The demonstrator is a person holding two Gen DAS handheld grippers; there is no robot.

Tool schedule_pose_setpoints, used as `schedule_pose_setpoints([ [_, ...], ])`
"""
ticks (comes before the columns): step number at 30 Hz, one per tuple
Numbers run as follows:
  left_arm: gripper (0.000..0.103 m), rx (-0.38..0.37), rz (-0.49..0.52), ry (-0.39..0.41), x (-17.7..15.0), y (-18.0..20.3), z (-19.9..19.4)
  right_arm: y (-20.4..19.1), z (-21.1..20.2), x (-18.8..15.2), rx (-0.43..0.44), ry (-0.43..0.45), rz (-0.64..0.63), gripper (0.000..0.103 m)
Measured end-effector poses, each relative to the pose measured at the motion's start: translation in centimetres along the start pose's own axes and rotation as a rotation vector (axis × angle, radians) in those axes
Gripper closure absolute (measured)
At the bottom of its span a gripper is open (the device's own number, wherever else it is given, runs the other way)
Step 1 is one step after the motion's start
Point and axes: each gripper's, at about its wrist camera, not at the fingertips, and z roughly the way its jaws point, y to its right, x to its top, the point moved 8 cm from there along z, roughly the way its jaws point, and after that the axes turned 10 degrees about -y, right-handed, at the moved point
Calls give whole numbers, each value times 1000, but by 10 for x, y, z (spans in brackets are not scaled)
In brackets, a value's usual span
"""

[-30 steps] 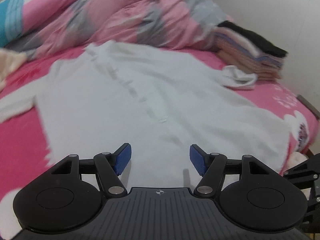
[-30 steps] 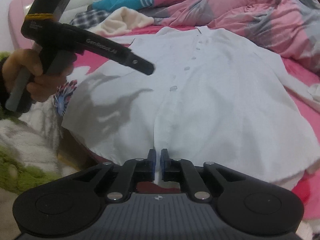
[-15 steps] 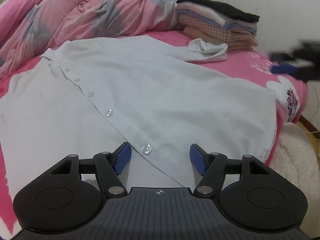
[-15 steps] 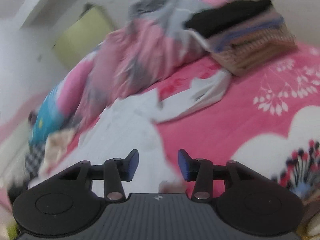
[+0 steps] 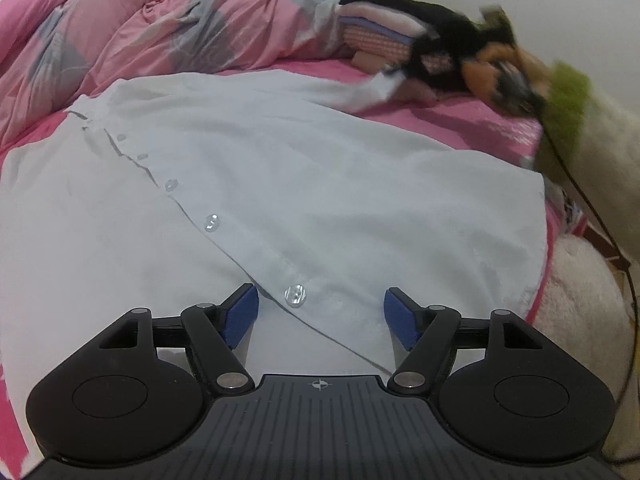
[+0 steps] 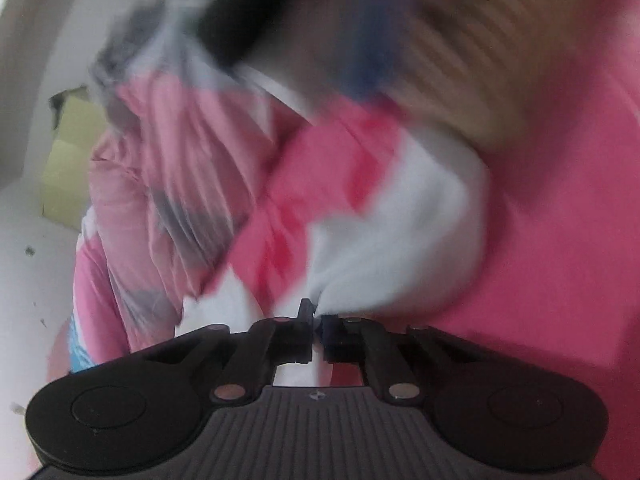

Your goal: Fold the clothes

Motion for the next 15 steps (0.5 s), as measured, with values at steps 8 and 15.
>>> schedule_pose_setpoints([
  [8,32,-19,13,-10,1,-1,1,-107,6,69,-361,290,-615,101],
  [15,31,-30,16,-16,1,-2,1,-65,88,73,-524,-10,-605,57],
])
